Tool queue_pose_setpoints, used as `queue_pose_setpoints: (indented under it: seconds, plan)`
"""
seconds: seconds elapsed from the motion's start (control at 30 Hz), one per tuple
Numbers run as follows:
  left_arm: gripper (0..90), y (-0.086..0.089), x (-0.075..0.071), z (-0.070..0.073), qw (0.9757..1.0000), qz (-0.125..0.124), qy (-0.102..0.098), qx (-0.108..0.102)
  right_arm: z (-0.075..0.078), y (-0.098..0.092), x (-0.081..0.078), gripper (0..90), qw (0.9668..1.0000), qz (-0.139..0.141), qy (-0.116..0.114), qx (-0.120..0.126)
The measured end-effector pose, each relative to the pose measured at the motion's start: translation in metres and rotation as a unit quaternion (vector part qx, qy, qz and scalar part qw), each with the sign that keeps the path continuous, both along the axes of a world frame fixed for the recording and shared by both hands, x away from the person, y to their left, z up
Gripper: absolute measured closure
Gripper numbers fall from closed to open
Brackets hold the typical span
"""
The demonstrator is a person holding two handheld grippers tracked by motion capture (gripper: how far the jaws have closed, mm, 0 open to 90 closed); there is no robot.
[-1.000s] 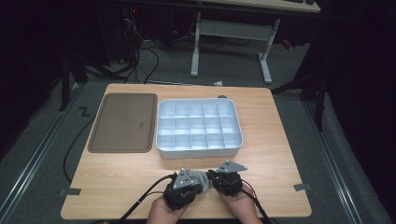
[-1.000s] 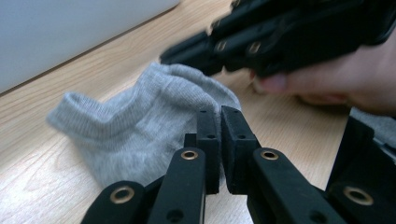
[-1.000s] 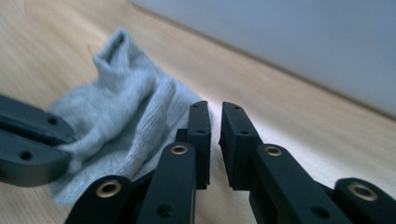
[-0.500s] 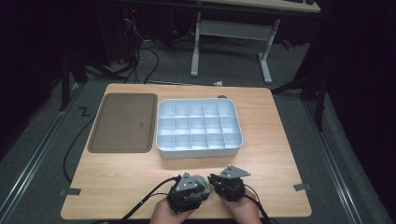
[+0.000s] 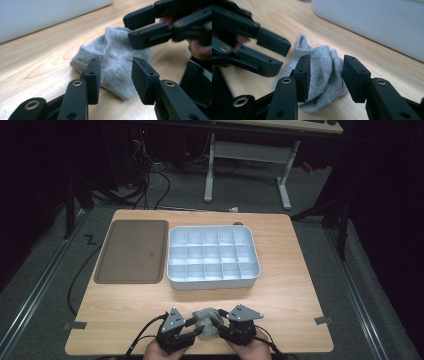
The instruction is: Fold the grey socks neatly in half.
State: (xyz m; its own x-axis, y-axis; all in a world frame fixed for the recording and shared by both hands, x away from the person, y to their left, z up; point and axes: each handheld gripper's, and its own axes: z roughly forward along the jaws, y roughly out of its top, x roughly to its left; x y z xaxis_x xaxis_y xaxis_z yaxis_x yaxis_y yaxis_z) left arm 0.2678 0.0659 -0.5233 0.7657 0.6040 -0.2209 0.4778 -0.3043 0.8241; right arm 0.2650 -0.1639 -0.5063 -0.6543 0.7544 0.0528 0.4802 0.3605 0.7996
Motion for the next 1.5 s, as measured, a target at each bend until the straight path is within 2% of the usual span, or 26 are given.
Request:
queue_pose_setpoints:
  seconds: [0.1,0.13,0.17,0.23,0.27,0.33,0.4,0.47,0.57,0.67,0.7,0.83,0.9,1.0,1.07,1.1,1.23,1.33,1.43,1.5]
  plan:
    - [59.6,-0.006,0.004,-0.001,0.9999,0.000,-0.010,0.011,-0.005,0.005,0.004,63.9,0.9996,-0.004,-0.002,-0.029]
    - [59.6,-0.007,0.005,-0.001,0.9998,0.001,-0.014,0.014,-0.006,0.005,0.005,70.1,0.9996,-0.004,-0.003,-0.029]
    - [59.8,-0.009,0.006,-0.001,0.9997,0.001,-0.016,0.016,-0.005,0.004,0.007,81.1,0.9996,-0.006,-0.007,-0.028]
    - [59.7,-0.011,0.010,-0.002,0.9996,0.004,-0.019,0.019,-0.005,0.003,0.008,83.9,0.9997,-0.008,-0.004,-0.024]
    - [59.6,-0.013,0.011,-0.002,0.9996,0.004,-0.019,0.020,-0.006,0.002,0.011,85.3,0.9998,-0.011,0.005,-0.018]
    - [59.4,-0.017,0.014,-0.003,0.9993,0.006,-0.022,0.029,-0.010,0.000,0.018,85.9,0.9994,-0.017,0.026,-0.012]
    - [59.8,-0.020,0.018,-0.004,0.9990,0.008,-0.025,0.035,-0.012,0.001,0.020,86.0,0.9992,-0.018,0.031,-0.017]
    - [61.2,-0.023,0.021,-0.006,0.9986,0.011,-0.023,0.046,-0.014,0.001,0.021,85.9,0.9992,-0.019,0.030,-0.020]
    - [64.3,-0.026,0.027,-0.008,0.9980,0.017,-0.009,0.061,-0.014,0.000,0.022,84.5,0.9992,-0.025,0.026,-0.017]
    - [65.5,-0.029,0.029,-0.007,0.9969,0.019,-0.012,0.076,-0.011,-0.001,0.024,73.2,0.9992,-0.035,0.010,-0.018]
    - [66.0,-0.030,0.029,-0.007,0.9968,0.020,-0.012,0.076,-0.011,-0.002,0.029,69.6,0.9990,-0.036,0.009,-0.023]
    - [66.5,-0.029,0.030,-0.008,0.9970,0.022,-0.013,0.073,-0.013,-0.003,0.038,65.9,0.9992,-0.029,0.019,-0.020]
    - [66.5,-0.028,0.031,-0.008,0.9971,0.021,-0.011,0.073,-0.016,-0.006,0.049,60.4,0.9990,-0.018,0.040,-0.003]
    - [66.5,-0.028,0.031,-0.008,0.9972,0.024,-0.009,0.070,-0.018,-0.006,0.054,61.0,0.9985,-0.016,0.052,-0.003]
    - [66.5,-0.027,0.032,-0.008,0.9973,0.025,-0.010,0.069,-0.019,-0.006,0.057,69.2,0.9981,-0.010,0.061,-0.008]
    - [66.5,-0.027,0.031,-0.008,0.9972,0.029,-0.011,0.068,-0.019,-0.006,0.057,73.9,0.9981,-0.010,0.060,-0.012]
    - [63.0,-0.026,0.029,-0.007,0.9962,0.047,-0.030,0.067,-0.018,-0.005,0.049,77.2,0.9978,-0.010,0.062,-0.023]
    - [63.6,-0.029,0.029,-0.007,0.9951,0.047,-0.037,0.079,-0.017,-0.005,0.036,77.3,0.9976,-0.009,0.064,-0.026]
    - [64.8,-0.033,0.030,-0.007,0.9944,0.041,-0.036,0.091,-0.017,-0.007,0.021,77.1,0.9976,-0.005,0.067,-0.017]
    - [64.9,-0.034,0.030,-0.007,0.9941,0.039,-0.036,0.095,-0.017,-0.007,0.020,76.9,0.9976,-0.004,0.068,-0.017]
